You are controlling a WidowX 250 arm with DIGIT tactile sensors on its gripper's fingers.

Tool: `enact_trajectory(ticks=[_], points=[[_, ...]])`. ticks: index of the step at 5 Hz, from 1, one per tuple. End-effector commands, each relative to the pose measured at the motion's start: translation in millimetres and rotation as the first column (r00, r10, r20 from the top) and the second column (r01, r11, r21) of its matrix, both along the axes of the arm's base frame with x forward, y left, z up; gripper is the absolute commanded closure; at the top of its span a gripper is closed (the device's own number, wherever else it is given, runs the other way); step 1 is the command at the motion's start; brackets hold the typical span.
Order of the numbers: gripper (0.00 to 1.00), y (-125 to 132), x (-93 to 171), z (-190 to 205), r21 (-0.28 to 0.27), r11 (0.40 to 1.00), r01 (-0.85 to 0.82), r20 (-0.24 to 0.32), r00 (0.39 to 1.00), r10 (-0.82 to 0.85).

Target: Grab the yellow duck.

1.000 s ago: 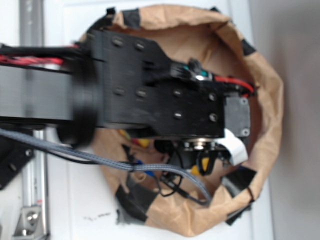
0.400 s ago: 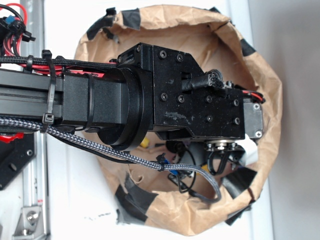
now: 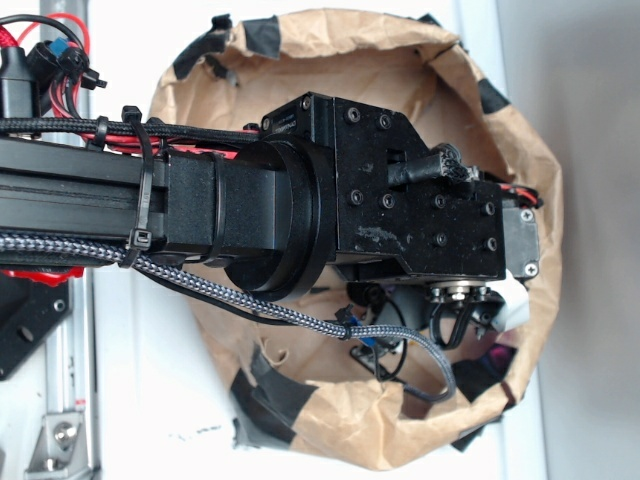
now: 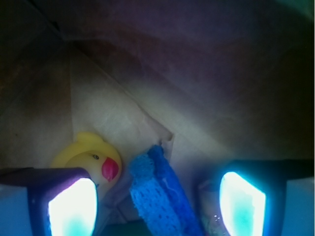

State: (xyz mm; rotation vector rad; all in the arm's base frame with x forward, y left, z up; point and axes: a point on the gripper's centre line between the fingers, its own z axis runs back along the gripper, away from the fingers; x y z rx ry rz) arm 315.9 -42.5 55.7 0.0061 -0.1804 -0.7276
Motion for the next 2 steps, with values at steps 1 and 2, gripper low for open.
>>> enact_trajectory(ticks=[1,2], points=[[0.0,-17.4,5.0,-5.9,0.021,0.999,0.032,0.01,0.999,-0.032],[0.0,-29.3,0.6,-18.1,0.001,0.998,0.069,-0.013,0.998,-0.069]])
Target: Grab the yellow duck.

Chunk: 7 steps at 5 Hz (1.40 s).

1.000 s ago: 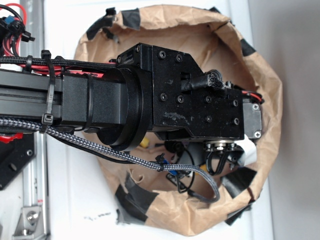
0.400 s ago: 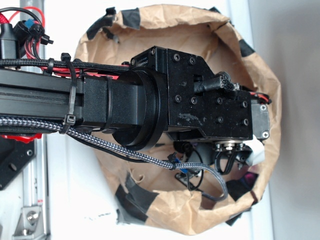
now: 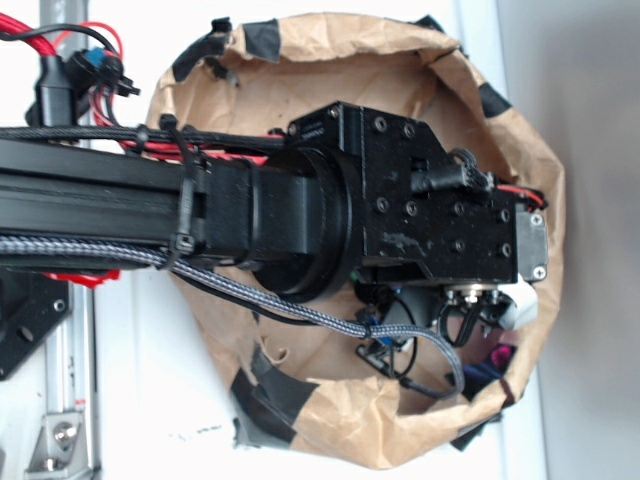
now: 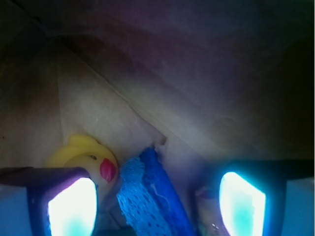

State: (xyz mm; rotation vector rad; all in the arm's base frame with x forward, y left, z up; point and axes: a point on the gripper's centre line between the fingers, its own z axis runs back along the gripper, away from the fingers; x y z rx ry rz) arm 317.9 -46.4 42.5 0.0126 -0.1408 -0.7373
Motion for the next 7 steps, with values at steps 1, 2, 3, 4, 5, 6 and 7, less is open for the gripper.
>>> enact_trajectory(ticks=[1,2,3,4,5,6,7], points=[[0.0,-40.2,-10.1,-15.5,-0.035,0.994,0.105,-0.028,0.994,-0.106],[0.0,-53.8,-23.7,-22.7,-0.043,0.989,0.139,-0.066,0.988,-0.142],[0.0,-65.5,-33.0,-25.7,-0.06,0.983,0.172,-0.108,0.978,-0.178],[0.0,-70.4,-38.9,-24.7,-0.078,0.979,0.189,-0.155,0.968,-0.199],[0.0,-75.9,-46.3,-19.3,-0.091,0.977,0.193,-0.206,0.956,-0.208],[0.0,-78.8,-47.7,-18.5,-0.084,0.976,0.199,-0.191,0.958,-0.212],[0.0,-74.8,-46.4,-18.8,-0.087,0.981,0.175,-0.22,0.957,-0.19]])
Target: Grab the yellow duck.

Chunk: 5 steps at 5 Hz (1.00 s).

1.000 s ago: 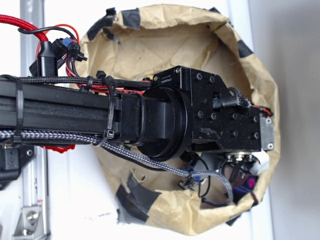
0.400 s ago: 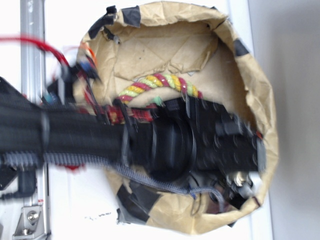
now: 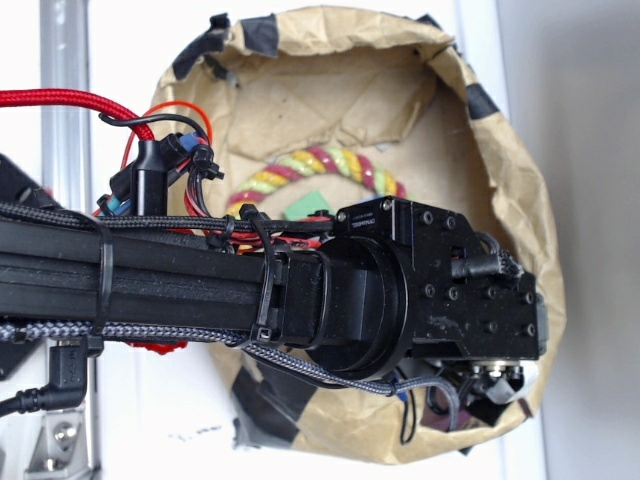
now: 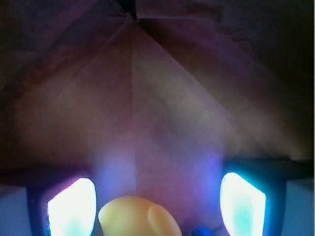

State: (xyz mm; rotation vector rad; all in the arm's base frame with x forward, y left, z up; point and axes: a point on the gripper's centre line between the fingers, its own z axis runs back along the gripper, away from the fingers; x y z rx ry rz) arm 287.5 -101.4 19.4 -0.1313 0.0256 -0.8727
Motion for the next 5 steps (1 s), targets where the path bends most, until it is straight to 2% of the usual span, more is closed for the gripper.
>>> enact_trajectory(ticks=[1,2,3,5], points=[[0.0,-11.7,-21.9,12.1,0.012,1.0,0.022,-0.025,0.999,-0.022],[0.0,-0.4,-29.7,12.0,0.038,0.999,-0.018,0.012,1.0,0.018],[1.0,-2.8,-30.3,9.7,0.066,0.997,-0.035,0.027,0.999,0.033],[1.0,-3.3,-29.7,6.4,0.068,0.997,-0.041,0.018,0.999,0.04]])
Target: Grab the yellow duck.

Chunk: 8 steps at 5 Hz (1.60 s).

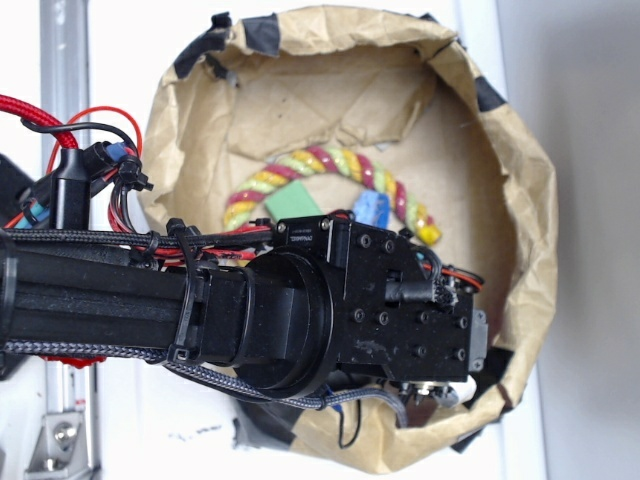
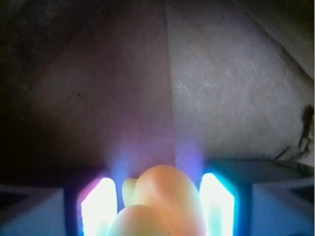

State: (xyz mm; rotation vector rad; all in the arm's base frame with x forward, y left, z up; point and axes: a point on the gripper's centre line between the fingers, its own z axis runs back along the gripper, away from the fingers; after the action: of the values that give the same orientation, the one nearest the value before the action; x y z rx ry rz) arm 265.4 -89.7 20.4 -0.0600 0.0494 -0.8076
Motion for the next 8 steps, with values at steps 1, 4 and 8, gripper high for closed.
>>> enact_trajectory(ticks=[1,4,8], points=[[1.0,-2.2,1.5,35.3,-0.013,0.997,-0.077,0.08,0.994,0.078],[1.0,39.0,5.6,145.1,-0.075,0.906,-0.417,0.204,0.883,0.423],[1.0,51.0,14.9,135.4,-0.054,0.77,-0.635,0.179,0.753,0.634]])
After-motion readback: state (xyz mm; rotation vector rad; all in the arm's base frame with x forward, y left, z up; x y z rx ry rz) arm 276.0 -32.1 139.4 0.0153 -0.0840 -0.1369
